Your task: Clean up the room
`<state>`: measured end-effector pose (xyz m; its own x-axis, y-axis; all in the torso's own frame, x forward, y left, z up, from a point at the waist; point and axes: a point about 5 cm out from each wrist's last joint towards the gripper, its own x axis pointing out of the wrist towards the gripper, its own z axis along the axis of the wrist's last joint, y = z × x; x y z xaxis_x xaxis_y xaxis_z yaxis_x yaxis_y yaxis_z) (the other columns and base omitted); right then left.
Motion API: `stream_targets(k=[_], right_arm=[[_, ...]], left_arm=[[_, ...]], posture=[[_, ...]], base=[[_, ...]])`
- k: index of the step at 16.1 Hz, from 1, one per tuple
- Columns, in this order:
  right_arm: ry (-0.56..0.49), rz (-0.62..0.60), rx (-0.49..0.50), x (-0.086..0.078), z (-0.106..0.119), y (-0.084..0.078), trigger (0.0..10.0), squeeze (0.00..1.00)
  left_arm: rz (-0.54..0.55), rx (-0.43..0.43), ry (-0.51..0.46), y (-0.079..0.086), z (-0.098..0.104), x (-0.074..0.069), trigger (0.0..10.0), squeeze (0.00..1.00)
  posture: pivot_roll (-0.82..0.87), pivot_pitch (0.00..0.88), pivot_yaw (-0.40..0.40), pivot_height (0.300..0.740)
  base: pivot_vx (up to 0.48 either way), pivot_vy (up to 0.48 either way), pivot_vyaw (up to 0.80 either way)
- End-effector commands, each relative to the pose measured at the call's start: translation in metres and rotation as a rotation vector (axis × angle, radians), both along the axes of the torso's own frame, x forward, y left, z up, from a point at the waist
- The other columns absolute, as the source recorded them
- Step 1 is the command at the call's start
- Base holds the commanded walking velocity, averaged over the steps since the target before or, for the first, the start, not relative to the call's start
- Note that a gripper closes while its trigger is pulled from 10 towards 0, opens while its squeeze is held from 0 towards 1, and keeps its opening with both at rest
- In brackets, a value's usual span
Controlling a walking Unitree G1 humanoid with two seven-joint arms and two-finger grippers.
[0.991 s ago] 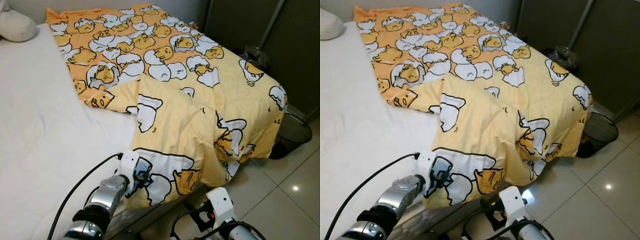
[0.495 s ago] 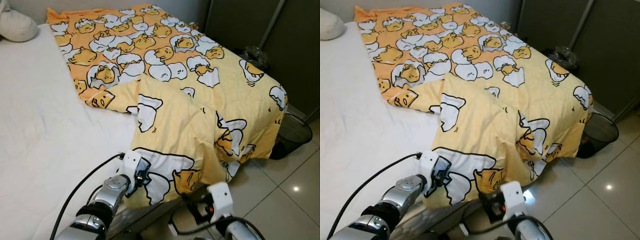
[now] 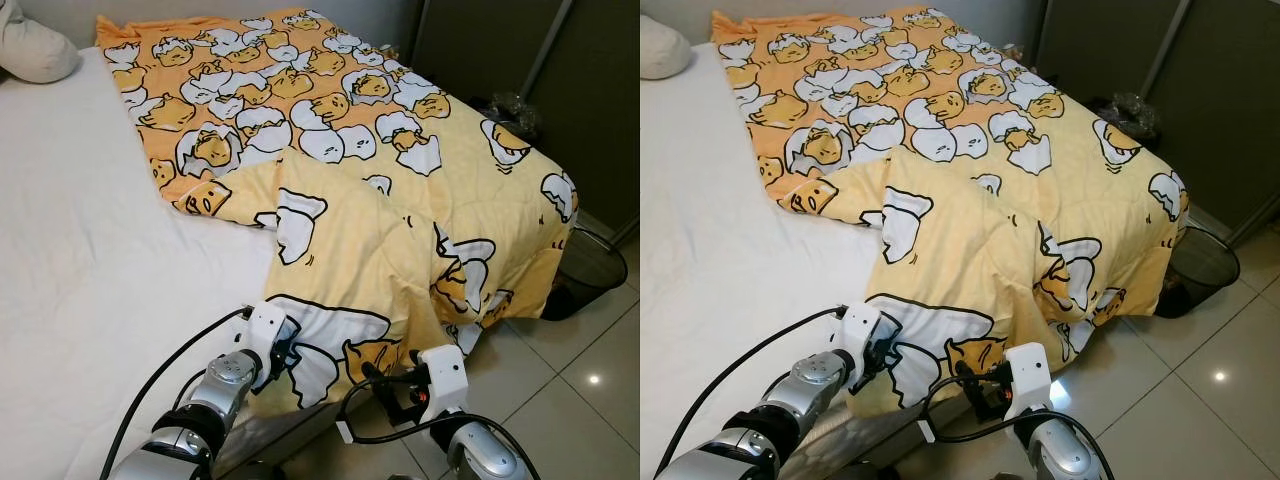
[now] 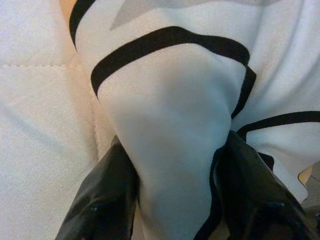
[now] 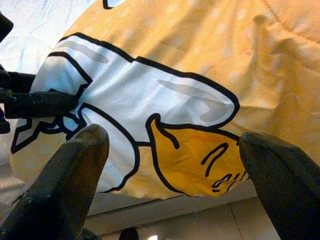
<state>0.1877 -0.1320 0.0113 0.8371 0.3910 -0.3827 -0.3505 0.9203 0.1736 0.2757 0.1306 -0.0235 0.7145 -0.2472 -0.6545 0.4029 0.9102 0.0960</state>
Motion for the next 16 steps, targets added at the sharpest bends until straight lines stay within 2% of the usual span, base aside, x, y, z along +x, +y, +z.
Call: stream_targets(k=[1,5,7,10,11,14,16], right_arm=[[0.009,0.011,0.008,0.0,0.0,0.0,10.0,0.0],[0.085,0.211,0.046,-0.012,0.001,0.011,10.0,0.0],[0.113,0.248,0.046,-0.02,-0.003,0.014,10.0,0.0],[0.123,0.233,0.045,-0.02,-0.005,0.014,10.0,0.0],[0.13,0.235,0.045,-0.022,-0.008,0.016,10.0,0.0],[0.134,0.226,0.061,-0.022,-0.01,0.023,10.0,0.0],[0.14,0.246,0.063,-0.021,-0.013,0.027,10.0,0.0]], left_arm=[[-0.023,0.015,-0.005,-0.002,0.0,0.001,0.0,0.0],[-0.028,-0.002,-0.005,-0.003,0.001,0.002,0.0,0.0],[-0.033,-0.009,-0.007,-0.005,0.001,0.002,0.0,0.0],[-0.012,-0.061,0.009,-0.007,0.001,0.002,0.0,0.0],[-0.003,-0.056,-0.008,-0.006,0.003,0.003,10.0,0.0],[-0.054,-0.071,-0.056,-0.005,0.007,0.004,10.0,0.0],[-0.113,-0.038,-0.074,-0.001,0.005,0.0,10.0,0.0]], posture=[[-0.09,0.051,0.026,0.74],[-0.11,0.041,0.016,0.74],[-0.11,0.03,0.007,0.74],[-0.11,0.026,0.008,0.74],[-0.1,0.029,0.017,0.74],[-0.08,0.02,0.026,0.74],[-0.07,0.008,0.032,0.74]], base=[[0.0,0.0,0.0],[0.0,0.0,0.0],[0.0,0.0,0.0],[0.0,0.0,0.0],[0.0,0.0,0.0],[0.0,0.0,0.0],[0.0,0.0,0.0]])
